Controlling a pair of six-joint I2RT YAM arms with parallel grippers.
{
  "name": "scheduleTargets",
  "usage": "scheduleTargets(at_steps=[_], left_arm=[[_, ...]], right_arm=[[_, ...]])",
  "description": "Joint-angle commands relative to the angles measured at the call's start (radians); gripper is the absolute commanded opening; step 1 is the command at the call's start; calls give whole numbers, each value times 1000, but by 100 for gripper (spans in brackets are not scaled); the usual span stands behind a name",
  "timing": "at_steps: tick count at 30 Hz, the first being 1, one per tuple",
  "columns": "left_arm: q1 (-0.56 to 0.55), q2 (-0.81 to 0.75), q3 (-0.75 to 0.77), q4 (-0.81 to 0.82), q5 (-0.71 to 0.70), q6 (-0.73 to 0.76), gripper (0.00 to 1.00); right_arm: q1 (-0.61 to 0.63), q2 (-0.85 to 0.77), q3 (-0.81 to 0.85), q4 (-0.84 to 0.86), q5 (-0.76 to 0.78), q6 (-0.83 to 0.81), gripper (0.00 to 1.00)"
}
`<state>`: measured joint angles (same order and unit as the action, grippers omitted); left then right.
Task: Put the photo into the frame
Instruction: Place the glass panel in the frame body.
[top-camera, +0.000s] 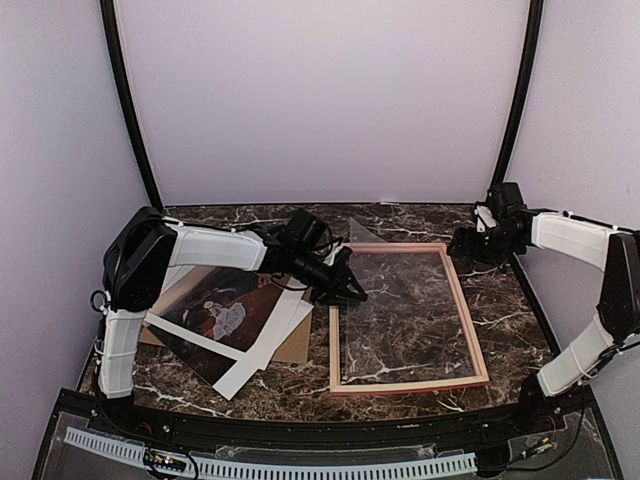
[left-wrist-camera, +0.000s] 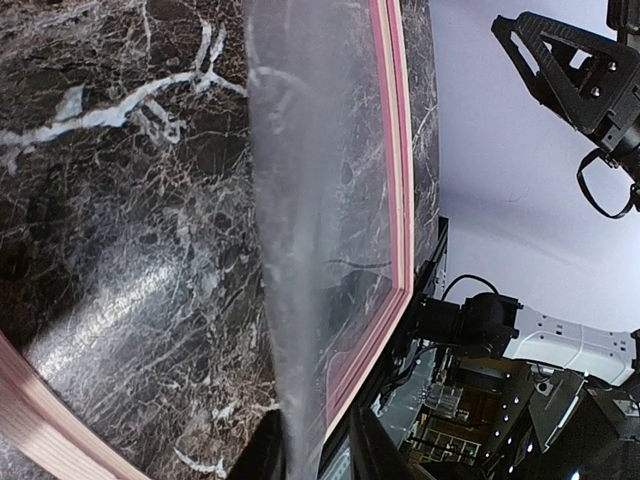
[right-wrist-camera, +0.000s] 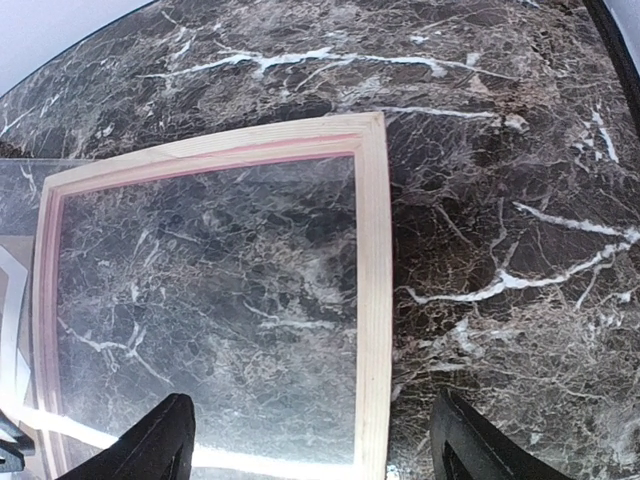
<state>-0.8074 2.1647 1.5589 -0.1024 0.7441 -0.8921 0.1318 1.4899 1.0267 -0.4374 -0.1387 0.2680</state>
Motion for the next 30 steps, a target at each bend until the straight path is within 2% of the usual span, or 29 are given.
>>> scheduleTargets(at_steps=[1, 8, 14, 30], left_arm=[[-10, -1, 32, -4, 15, 26, 27], [-13, 7, 41, -18, 9, 37, 41], [-15, 10, 41, -27, 1, 43, 49], [-16, 14, 40, -52, -24, 64, 55]], right_arm=[[40, 20, -2, 49, -22, 6, 82], [114, 54, 0, 76, -62, 16, 82], [173, 89, -1, 100, -104, 22, 82], [273, 202, -23, 139, -210, 30, 82]])
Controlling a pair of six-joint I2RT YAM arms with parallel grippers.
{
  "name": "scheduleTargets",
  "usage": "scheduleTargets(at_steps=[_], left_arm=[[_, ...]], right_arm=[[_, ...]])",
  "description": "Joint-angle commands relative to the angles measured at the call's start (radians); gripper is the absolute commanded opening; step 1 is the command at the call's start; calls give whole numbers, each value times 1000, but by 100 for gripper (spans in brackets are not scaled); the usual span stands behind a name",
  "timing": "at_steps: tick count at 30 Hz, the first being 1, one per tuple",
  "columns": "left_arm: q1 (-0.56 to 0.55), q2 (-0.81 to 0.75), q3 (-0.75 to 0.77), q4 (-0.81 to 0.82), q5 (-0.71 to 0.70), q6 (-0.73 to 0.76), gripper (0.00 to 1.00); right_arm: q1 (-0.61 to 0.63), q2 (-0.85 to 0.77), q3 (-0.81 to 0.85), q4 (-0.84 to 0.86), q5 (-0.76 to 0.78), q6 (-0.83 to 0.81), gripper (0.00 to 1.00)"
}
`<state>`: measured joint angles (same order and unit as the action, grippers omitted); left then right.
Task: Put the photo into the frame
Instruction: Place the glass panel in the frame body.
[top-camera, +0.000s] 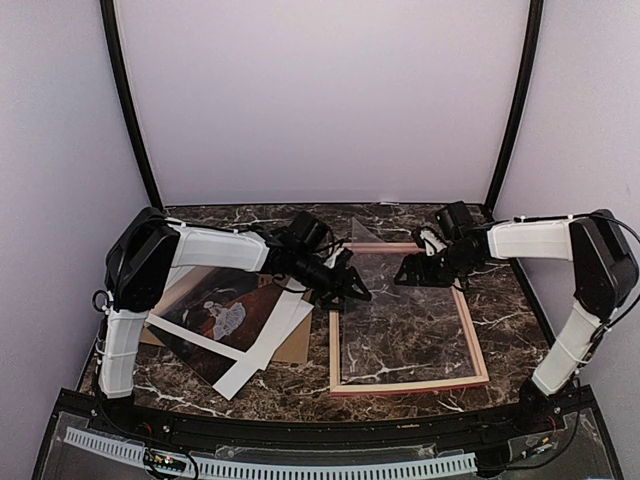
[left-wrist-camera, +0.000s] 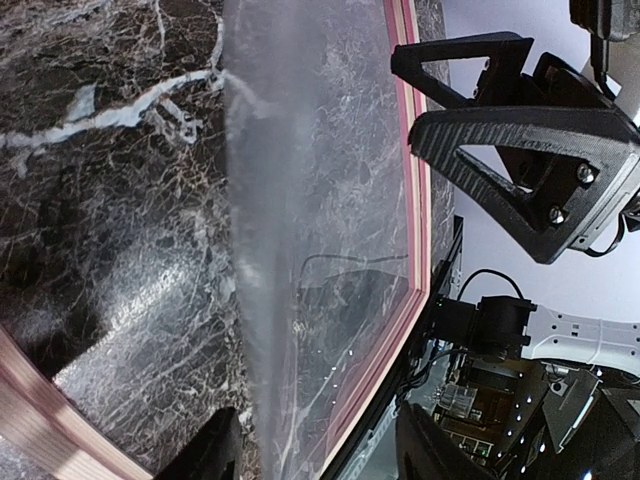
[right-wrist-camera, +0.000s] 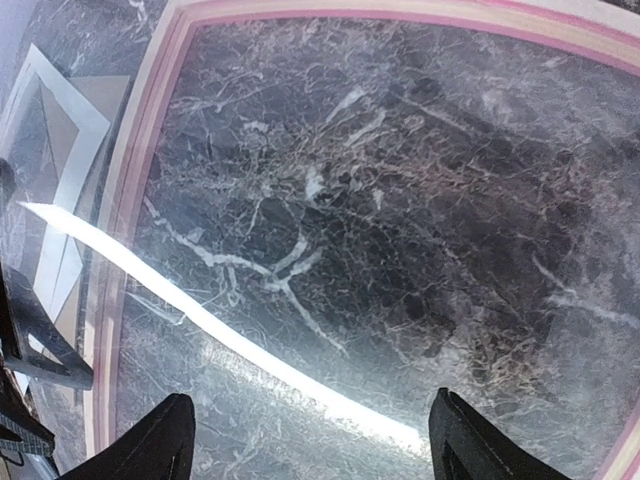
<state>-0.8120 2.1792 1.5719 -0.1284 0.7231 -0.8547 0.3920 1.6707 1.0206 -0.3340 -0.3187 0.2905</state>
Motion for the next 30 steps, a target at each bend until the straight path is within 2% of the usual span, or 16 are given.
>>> scheduleTargets(at_steps=[1, 16, 30], left_arm=[[-12, -2, 27, -28, -4, 27, 55], [-13, -10, 34, -74, -33, 60, 59], [-13, -59, 27, -150, -124, 118, 64]], right_arm=[[13, 26, -16, 38, -31, 7, 82], [16, 82, -49, 54, -37, 6, 81], [16, 90, -58, 43, -23, -5, 81]])
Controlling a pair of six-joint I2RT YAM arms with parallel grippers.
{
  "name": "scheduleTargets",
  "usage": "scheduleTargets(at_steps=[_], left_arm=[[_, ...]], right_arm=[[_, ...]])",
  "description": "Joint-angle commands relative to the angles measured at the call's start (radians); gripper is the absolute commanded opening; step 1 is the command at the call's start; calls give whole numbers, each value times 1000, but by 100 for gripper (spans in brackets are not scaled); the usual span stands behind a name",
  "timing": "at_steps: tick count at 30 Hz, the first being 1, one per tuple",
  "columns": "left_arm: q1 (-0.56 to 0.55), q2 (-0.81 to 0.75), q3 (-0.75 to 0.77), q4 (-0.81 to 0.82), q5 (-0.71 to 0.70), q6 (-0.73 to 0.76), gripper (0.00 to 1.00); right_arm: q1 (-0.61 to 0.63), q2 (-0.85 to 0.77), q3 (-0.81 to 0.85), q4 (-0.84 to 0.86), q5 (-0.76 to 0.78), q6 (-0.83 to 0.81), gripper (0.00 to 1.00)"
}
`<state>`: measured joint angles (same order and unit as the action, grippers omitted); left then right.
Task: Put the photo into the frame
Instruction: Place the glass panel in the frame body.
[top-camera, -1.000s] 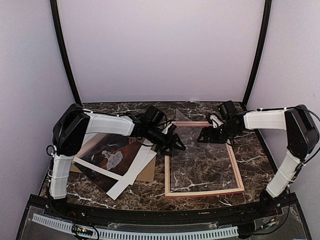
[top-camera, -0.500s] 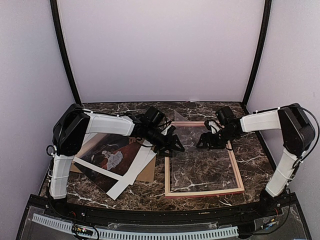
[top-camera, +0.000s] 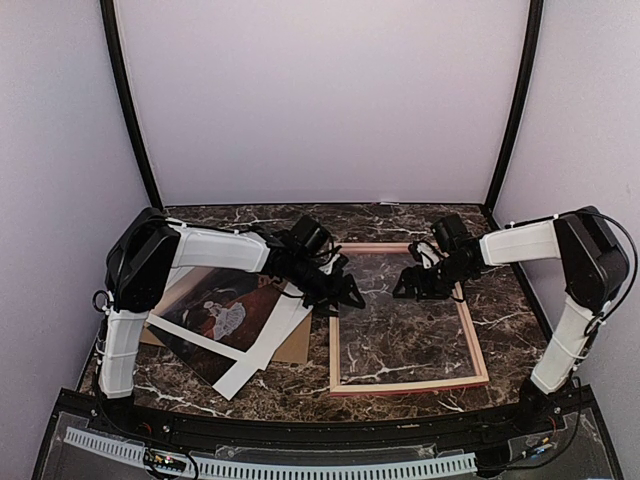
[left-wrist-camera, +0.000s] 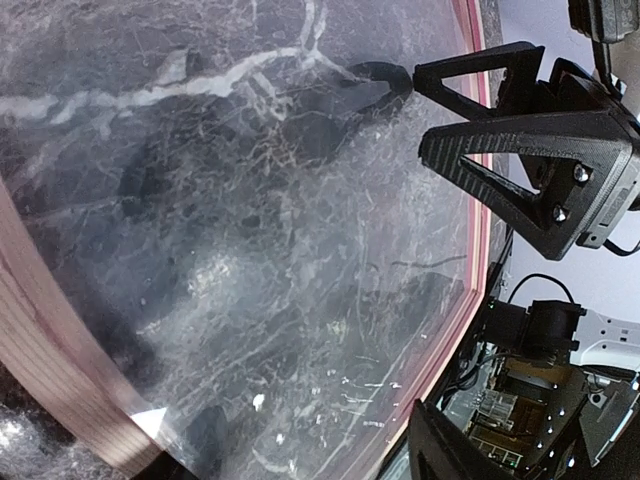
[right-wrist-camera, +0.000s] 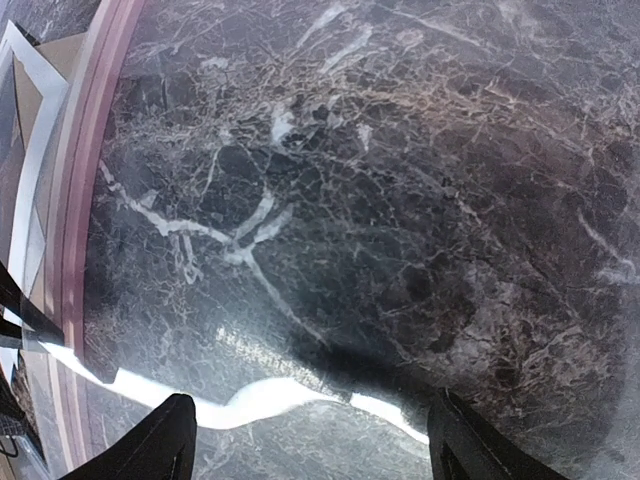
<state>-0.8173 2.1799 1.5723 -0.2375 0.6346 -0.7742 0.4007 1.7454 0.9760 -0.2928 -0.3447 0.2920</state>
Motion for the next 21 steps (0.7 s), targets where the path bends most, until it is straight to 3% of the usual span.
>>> scheduleTargets(at_steps=[1, 21], left_arm=[[-8, -66, 26, -49, -41, 43, 64], [-7, -139, 24, -166, -209, 147, 66]], right_arm=[[7, 15, -13, 1, 4, -7, 81], [7, 11, 4, -21, 14, -19, 81]])
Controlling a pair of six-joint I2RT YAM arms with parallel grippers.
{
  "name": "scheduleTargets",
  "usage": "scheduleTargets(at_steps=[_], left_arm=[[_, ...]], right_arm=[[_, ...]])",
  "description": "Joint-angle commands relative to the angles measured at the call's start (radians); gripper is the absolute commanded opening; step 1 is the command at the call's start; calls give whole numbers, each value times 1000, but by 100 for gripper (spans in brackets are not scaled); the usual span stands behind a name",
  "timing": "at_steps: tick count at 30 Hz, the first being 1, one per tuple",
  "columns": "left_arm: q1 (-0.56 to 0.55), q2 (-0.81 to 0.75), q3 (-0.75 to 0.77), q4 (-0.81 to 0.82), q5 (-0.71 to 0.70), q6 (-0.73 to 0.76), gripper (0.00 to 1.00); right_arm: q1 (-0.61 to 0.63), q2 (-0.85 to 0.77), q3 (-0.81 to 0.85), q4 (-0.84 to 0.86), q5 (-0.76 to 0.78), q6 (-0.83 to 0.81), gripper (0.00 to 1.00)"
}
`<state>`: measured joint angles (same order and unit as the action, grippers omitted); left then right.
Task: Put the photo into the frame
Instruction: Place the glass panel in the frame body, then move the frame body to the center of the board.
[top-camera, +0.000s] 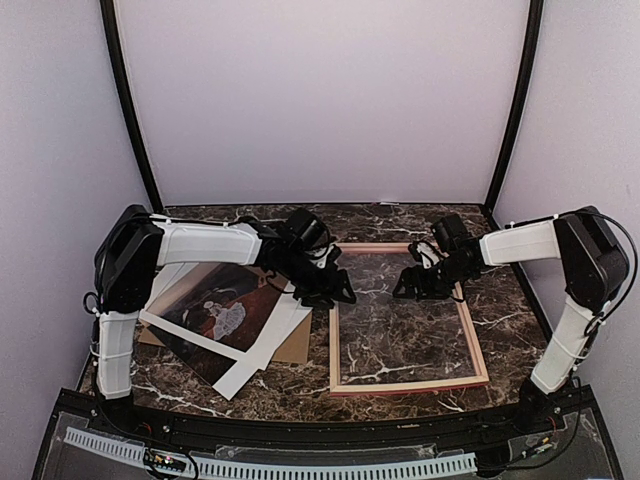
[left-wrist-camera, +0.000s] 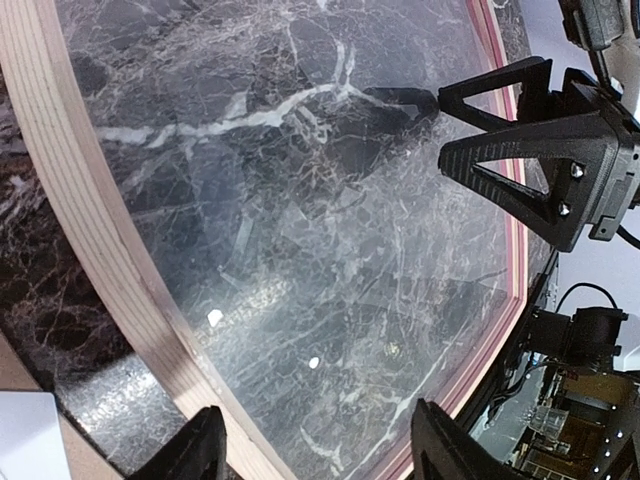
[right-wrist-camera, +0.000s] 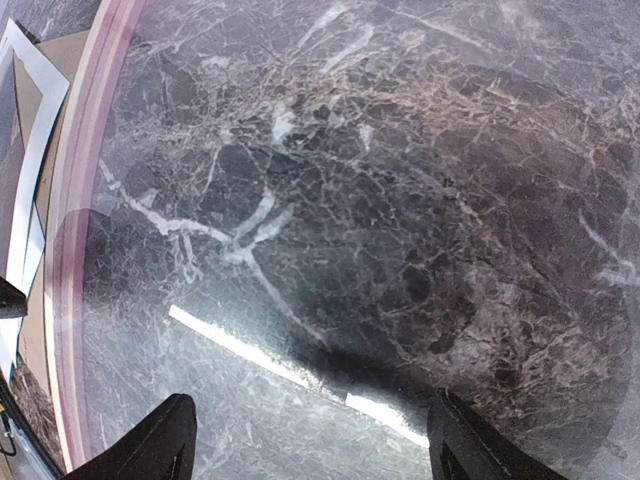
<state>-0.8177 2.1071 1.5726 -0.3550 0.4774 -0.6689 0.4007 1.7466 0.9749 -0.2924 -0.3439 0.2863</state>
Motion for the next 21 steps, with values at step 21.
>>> scheduleTargets(at_steps=[21], left_arm=[[-30, -136, -26, -122, -238, 154, 66]], right_arm=[[4, -140, 57, -115, 114, -34, 81]])
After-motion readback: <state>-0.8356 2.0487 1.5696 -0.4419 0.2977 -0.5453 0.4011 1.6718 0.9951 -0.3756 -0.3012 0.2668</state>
